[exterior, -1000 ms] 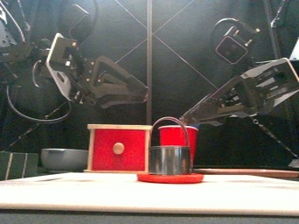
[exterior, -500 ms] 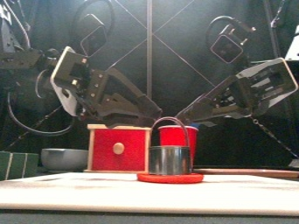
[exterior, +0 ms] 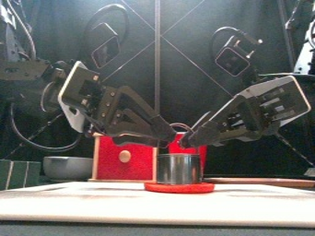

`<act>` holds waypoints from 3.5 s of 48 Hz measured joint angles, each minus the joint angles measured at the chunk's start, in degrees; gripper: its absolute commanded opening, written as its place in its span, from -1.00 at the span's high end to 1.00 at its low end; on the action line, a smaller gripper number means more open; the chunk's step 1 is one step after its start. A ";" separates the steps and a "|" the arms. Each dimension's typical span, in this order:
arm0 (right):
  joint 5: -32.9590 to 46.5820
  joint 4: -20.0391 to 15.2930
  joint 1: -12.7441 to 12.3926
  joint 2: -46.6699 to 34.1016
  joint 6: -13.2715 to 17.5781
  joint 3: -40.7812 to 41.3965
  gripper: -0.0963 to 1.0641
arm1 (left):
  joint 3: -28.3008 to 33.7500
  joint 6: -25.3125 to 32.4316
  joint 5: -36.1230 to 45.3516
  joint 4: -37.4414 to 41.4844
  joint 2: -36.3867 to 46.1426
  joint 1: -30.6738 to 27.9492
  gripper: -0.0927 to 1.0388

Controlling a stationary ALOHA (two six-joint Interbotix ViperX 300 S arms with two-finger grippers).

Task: Get the cutter from the drawer then cut the dough then place the extra dough in the bowl
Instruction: Cut the dough

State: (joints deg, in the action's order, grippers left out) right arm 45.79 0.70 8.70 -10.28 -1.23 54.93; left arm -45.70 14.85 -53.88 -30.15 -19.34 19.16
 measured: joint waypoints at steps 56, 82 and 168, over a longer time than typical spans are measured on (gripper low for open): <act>-1.49 -3.34 1.32 -0.18 0.26 -1.05 0.10 | 0.26 0.53 3.52 0.35 0.00 -1.23 -0.26; -10.20 -8.17 2.55 -1.05 0.26 -2.02 0.12 | 0.09 0.44 5.80 0.97 0.00 -1.67 -0.20; -19.42 -13.10 3.87 -1.14 -0.53 -4.39 0.08 | 1.93 4.75 11.16 6.06 3.16 -2.29 -0.31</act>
State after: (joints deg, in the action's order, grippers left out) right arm 26.37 -12.39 12.57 -11.43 -1.76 50.54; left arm -43.77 19.60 -42.71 -24.08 -16.17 16.88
